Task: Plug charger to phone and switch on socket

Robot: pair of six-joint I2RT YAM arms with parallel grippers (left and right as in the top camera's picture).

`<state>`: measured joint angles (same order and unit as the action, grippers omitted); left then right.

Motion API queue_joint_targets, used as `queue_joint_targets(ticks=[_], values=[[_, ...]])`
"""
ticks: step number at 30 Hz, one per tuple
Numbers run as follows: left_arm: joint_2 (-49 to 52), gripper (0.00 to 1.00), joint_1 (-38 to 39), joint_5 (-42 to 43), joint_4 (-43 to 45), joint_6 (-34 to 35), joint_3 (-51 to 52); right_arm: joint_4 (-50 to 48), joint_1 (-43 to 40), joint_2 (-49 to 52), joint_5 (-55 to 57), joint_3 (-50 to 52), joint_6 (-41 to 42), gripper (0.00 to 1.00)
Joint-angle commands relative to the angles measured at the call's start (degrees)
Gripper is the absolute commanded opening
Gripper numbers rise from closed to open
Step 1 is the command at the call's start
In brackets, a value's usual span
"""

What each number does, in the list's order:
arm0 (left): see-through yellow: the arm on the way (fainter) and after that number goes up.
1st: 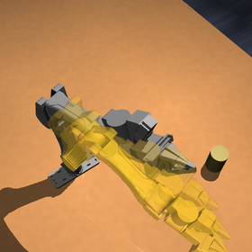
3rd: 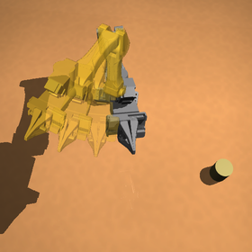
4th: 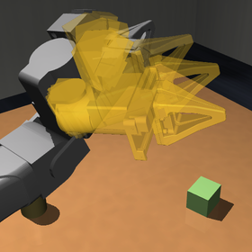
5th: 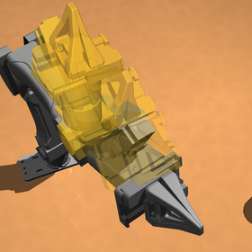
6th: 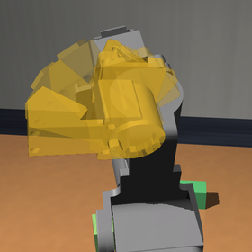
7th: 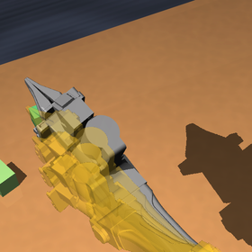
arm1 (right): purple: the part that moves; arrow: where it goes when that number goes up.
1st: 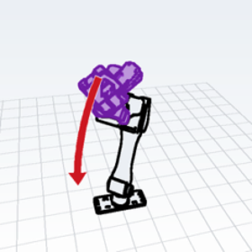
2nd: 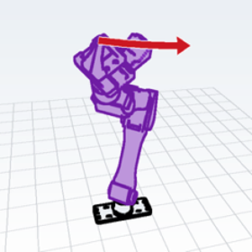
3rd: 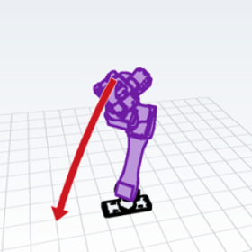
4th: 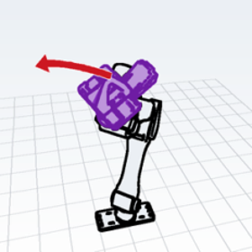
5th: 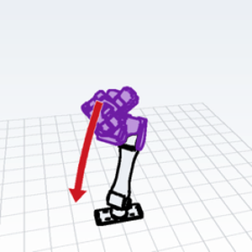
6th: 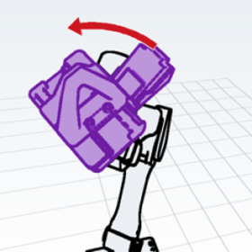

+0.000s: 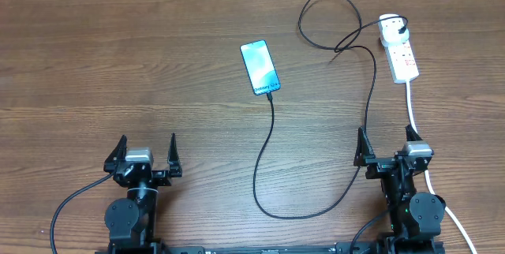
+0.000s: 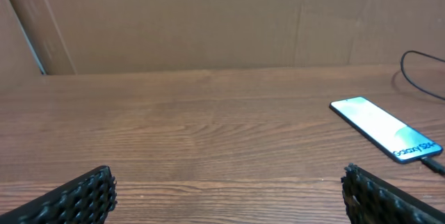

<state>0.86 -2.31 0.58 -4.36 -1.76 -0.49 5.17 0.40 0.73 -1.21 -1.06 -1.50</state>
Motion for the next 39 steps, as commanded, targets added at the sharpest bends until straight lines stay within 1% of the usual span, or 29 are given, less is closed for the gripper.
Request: queue_joint_targets(ticks=[1, 6, 17, 23, 24, 27, 32, 35, 39], values=[[-0.70, 0.99, -0.31, -1.01, -0.11, -0.87, 0.26, -0.33, -0.04, -0.57, 0.46, 0.61, -0.09, 1.00], [-0.70, 1.00, -0.31, -3.50, 0.07, 3.26, 0.28, -0.33, -0.04, -0.57, 0.46, 0.61, -0.09, 1.00], [-0.70, 0.99, -0.31, -4.00, 0.07, 3.08, 0.28, -0.33, -0.04, -0.57, 0.46, 0.61, -0.09, 1.00], [-0.70, 1.00, -0.31, -4.17, 0.09, 5.20, 0.28, -0.33, -0.04, -0.57, 0.46, 0.61, -0.09, 1.00], [-0.70, 0.99, -0.31, -4.15, 0.09, 4.57, 0.28, -0.33, -0.04, -0.57, 0.46, 0.61, -0.09, 1.00], [-0.70, 0.99, -0.28, -2.91, -0.09, -0.98, 0.28, -0.33, -0.04, -0.57, 0.46, 0.61, -0.09, 1.00], [-0.70, 0.99, -0.28, -2.89, -0.09, -1.40, 0.28, -0.33, -0.04, -0.44, 0.46, 0.61, -0.09, 1.00], [-0.70, 1.00, -0.28, -2.93, -0.09, -0.31, 0.28, -0.33, -0.04, -0.44, 0.48, 0.61, -0.09, 1.00], [-0.70, 1.00, -0.31, -4.20, 0.04, 4.55, 0.28, -0.33, -0.04, -0.44, 0.48, 0.61, -0.09, 1.00]])
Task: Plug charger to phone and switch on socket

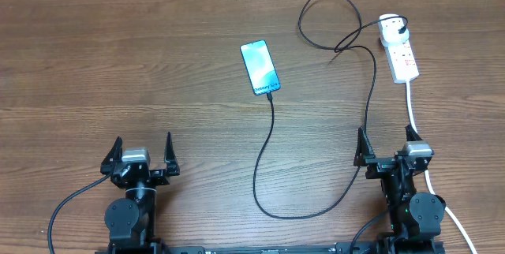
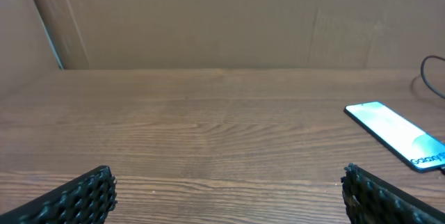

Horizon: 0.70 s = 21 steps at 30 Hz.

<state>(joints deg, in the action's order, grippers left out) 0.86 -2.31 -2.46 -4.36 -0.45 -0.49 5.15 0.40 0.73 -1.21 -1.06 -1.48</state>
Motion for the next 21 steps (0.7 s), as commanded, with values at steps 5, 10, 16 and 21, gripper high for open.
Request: queue_joint_targets(ticks=[5, 10, 16, 21], values=[[-0.70, 1.00, -0.31, -1.11, 0.04, 2.93, 0.28, -0.31, -0.04, -0.44, 0.48, 0.61, -0.11, 1.00], [-0.70, 1.00, -0.28, -0.13, -0.04, -0.74, 0.28, -0.31, -0.04, -0.44, 0.48, 0.61, -0.11, 1.00], [-0.70, 1.00, -0.28, 0.28, -0.07, -0.85, 0.28, -0.31, -0.04, -0.44, 0.48, 0.61, -0.11, 1.00], [-0.70, 0.99, -0.28, 0.55, -0.09, -0.85, 0.28, -0.31, -0.04, -0.44, 0.48, 0.61, -0.11, 1.00]])
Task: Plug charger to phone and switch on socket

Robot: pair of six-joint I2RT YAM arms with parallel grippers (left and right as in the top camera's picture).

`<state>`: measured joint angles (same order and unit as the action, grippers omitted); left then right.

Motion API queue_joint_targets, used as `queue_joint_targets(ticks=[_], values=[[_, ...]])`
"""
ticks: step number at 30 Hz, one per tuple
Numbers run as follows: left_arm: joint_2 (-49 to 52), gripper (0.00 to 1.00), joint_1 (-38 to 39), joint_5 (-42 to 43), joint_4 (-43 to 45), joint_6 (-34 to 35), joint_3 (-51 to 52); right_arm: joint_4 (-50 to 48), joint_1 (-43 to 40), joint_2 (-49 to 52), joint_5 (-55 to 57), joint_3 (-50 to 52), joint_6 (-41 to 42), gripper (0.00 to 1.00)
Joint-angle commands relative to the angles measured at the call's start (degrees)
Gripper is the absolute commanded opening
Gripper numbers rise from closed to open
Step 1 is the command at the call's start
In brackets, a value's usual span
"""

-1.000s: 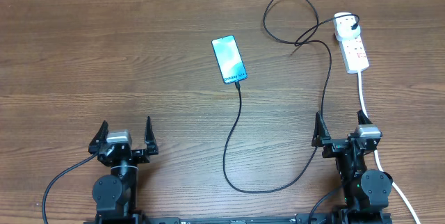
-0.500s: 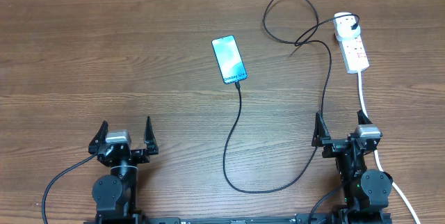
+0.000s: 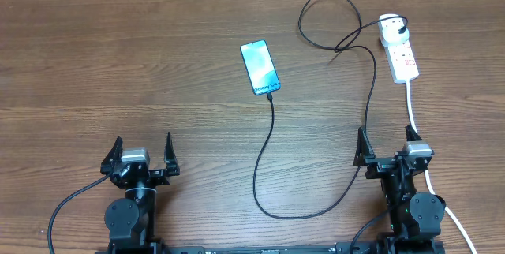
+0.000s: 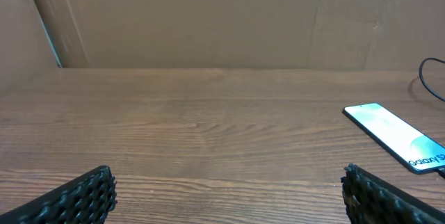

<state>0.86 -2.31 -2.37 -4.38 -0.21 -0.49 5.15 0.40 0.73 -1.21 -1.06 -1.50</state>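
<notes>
A phone (image 3: 260,67) with a lit screen lies face up mid-table; in the left wrist view the phone (image 4: 393,137) shows at the right. A black charger cable (image 3: 268,151) is plugged into its near end, loops across the table and runs to a white socket strip (image 3: 399,49) at the far right. My left gripper (image 3: 143,150) stands open at the front left, nothing between its fingers (image 4: 76,196). My right gripper (image 3: 387,142) stands open at the front right, beside the strip's white lead.
The white lead (image 3: 414,112) of the socket strip runs down the right side past my right arm. A brown cardboard wall (image 4: 208,19) backs the wooden table (image 3: 118,57) at the far edge.
My left gripper stood open slightly further right and turned toward the phone. By the last earlier moment it had shifted a little left, and it stays there now. The phone, the cable, the socket strip and my right arm have kept their places.
</notes>
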Motion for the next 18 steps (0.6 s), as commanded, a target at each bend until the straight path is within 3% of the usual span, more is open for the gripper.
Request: queue_joint_targets(ticks=[1, 18], values=[[-0.70, 0.99, -0.28, 0.48, -0.07, -1.09, 0.28, -0.31, -0.04, -0.44, 0.48, 0.61, -0.09, 1.00], [-0.70, 0.99, -0.28, 0.92, 0.07, -1.09, 0.26, -0.31, -0.04, -0.44, 0.48, 0.61, -0.09, 1.00]])
